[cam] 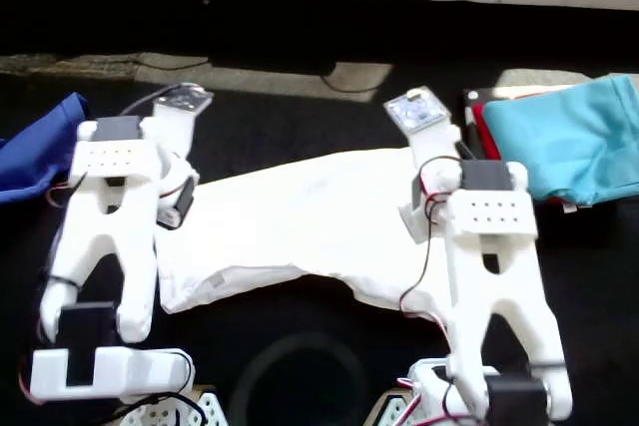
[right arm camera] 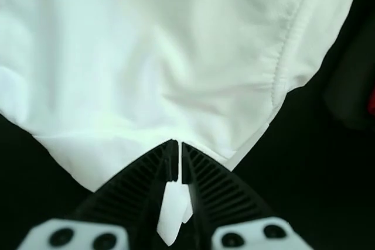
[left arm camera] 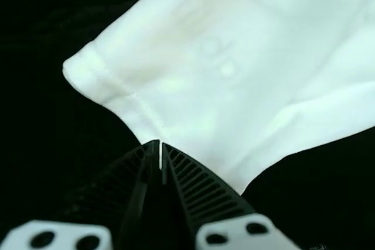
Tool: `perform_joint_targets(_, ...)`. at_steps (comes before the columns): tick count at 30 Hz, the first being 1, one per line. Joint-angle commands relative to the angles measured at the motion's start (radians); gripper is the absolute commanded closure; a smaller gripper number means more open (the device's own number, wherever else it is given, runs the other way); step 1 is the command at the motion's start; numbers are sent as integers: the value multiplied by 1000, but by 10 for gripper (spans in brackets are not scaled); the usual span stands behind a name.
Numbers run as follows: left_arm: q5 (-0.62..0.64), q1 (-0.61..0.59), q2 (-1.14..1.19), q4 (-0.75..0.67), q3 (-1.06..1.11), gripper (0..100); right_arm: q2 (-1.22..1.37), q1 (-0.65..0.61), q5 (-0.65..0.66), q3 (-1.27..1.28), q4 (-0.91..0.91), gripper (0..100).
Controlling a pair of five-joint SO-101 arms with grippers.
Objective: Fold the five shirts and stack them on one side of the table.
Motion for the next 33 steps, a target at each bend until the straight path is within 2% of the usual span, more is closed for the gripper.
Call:
perform_joint_targets(1, 40, 39, 116, -104, -1, 991, 162, -2, 5, 5, -150, 993)
perform_joint_targets(5, 63, 7, 265, -189, -68, 991, 308, 25, 5, -2, -335, 993)
perform_joint_targets(10, 63, -91, 440, -192, -303, 991, 449, 41, 5, -93, -460, 993)
perform_joint_targets(13, 58, -125, 579, -146, -492, 991, 572, 36, 5, -209, -469, 993)
perform_joint_targets(16, 58, -128, 745, -35, -739, 991, 705, 36, 5, -363, -461, 993)
perform_joint_targets(21, 60, -128, 1021, 190, -1241, 991, 857, 35, -38, -604, -328, 993)
perform_joint_targets(24, 60, -128, 1153, 324, -1523, 991, 865, 35, -127, -710, -213, 993)
perform_joint_targets(27, 63, -127, 1248, 437, -1759, 991, 835, 31, -133, -771, -125, 993)
perform_joint_targets(29, 66, -134, 1265, 445, -1808, 991, 799, 21, -133, -776, -84, 993)
perform_joint_targets(33, 68, -147, 1211, 446, -1773, 991, 682, -7, -132, -722, -38, 993)
